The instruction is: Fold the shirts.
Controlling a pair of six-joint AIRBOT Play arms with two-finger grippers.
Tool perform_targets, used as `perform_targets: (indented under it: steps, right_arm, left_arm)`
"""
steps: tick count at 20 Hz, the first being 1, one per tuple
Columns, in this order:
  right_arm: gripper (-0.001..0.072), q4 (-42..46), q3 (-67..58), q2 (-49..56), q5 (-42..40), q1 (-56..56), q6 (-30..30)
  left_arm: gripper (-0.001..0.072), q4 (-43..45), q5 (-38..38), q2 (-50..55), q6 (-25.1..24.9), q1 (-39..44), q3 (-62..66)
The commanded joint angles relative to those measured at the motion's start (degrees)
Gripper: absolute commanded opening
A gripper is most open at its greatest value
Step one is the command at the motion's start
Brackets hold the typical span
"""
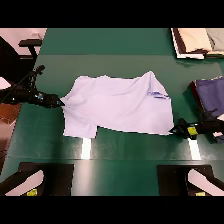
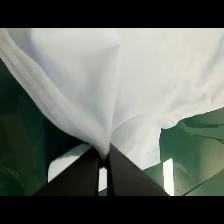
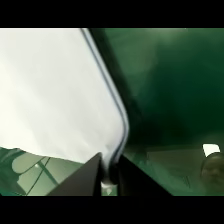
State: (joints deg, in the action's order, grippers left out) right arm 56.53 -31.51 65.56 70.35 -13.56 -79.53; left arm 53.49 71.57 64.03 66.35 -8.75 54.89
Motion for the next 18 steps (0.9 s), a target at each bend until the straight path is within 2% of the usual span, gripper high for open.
perform_targets:
  steps: [1,6,9,13,15,18]
  right_arm:
    - [0.0021,-1.0,-5.2,2.7,-0.4,6.5,0.4]
    - [0.0021,-1.0,-24.7,-8.3,0.8,9.6,0.5]
    - [0.0020,-1.0,-42.6,-15.1,0.4,8.2,0.5]
    - [0.0020,-0.9,-65.5,-19.3,1.0,4.5,0.5]
    - [0.0020,-0.9,-75.2,-19.6,3.9,1.9,0.3]
    - [0.0019,-0.9,-88.6,-16.7,11.7,-4.2,-2.2]
  left_arm:
    - [0.0027,0.1,-0.1,-0.4,1.3,0.0,1.1]
    - [0.0027,0.1,-1.7,-8.5,4.6,0.0,14.7]
    - [0.0027,0.1,-3.1,-12.3,8.6,0.0,30.4]
    - [0.0027,0.1,-3.4,-13.6,9.7,0.0,54.3]
    - [0.0027,0.2,-3.7,-13.6,11.9,0.0,64.8]
    - [0.0025,0.2,-5.5,-13.6,14.6,0.0,73.9]
